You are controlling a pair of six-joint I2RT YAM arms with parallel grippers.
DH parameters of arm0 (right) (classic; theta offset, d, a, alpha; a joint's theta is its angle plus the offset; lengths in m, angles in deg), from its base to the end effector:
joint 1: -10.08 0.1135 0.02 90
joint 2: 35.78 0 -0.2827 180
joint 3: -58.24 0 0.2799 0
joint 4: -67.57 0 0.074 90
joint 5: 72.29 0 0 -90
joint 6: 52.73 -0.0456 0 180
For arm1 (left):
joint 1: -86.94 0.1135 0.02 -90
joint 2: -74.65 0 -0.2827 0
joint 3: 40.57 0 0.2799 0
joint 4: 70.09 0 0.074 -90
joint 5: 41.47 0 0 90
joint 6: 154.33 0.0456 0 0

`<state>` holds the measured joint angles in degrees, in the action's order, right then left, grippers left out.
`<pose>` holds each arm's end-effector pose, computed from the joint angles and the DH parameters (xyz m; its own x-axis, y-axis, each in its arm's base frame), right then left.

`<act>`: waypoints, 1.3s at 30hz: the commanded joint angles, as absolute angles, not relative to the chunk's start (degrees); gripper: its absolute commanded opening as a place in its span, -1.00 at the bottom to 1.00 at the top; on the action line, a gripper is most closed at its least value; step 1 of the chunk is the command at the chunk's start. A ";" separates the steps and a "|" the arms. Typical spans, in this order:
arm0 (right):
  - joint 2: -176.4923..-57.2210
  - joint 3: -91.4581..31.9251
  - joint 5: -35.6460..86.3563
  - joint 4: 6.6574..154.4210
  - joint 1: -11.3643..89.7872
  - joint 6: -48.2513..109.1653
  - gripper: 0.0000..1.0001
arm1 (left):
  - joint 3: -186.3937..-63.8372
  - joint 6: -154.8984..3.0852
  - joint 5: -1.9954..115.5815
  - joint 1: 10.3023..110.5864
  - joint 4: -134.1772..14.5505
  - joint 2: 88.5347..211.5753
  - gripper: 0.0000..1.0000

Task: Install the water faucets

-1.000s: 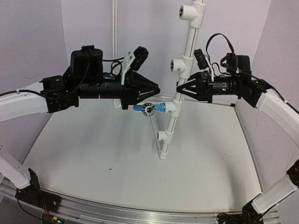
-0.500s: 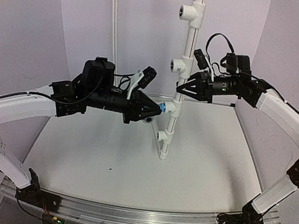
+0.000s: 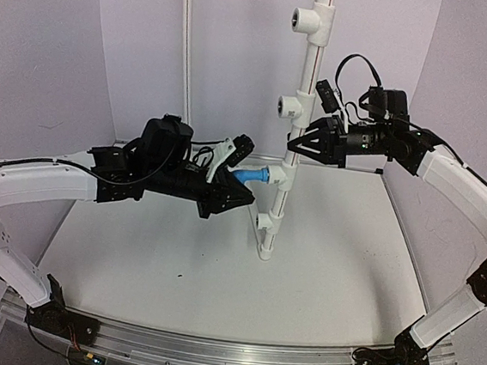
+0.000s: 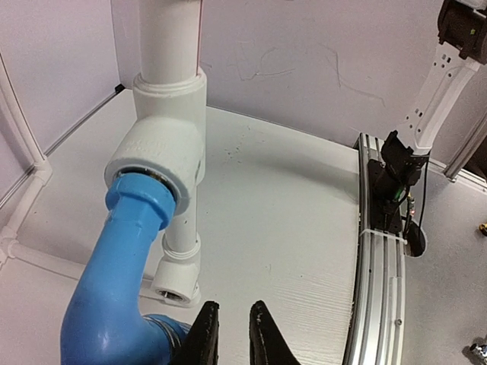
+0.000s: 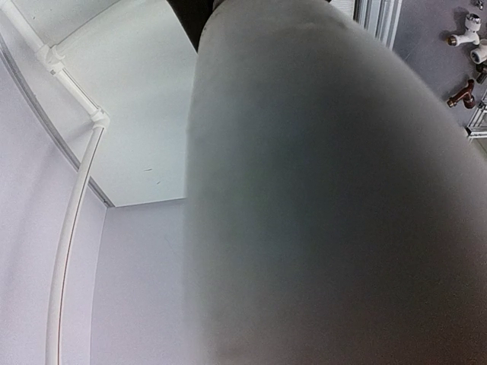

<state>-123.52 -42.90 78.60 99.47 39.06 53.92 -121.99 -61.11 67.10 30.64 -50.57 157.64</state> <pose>0.3064 0.2153 0.4303 0.0093 -0.1542 -0.9880 -0.9998 -0.0209 -0.0061 0.1958 -0.3198 0.3442 -0.1458 0.3146 -0.9380 0.9632 0.2615 -0.0620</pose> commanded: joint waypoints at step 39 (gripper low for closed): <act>-122.24 -40.64 77.68 107.19 38.75 45.59 -1.00 | -105.03 -67.03 75.05 43.62 -98.10 160.17 -0.40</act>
<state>-123.16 -42.15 77.76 98.36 39.03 53.69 -104.23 -68.12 72.40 41.81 -90.63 161.10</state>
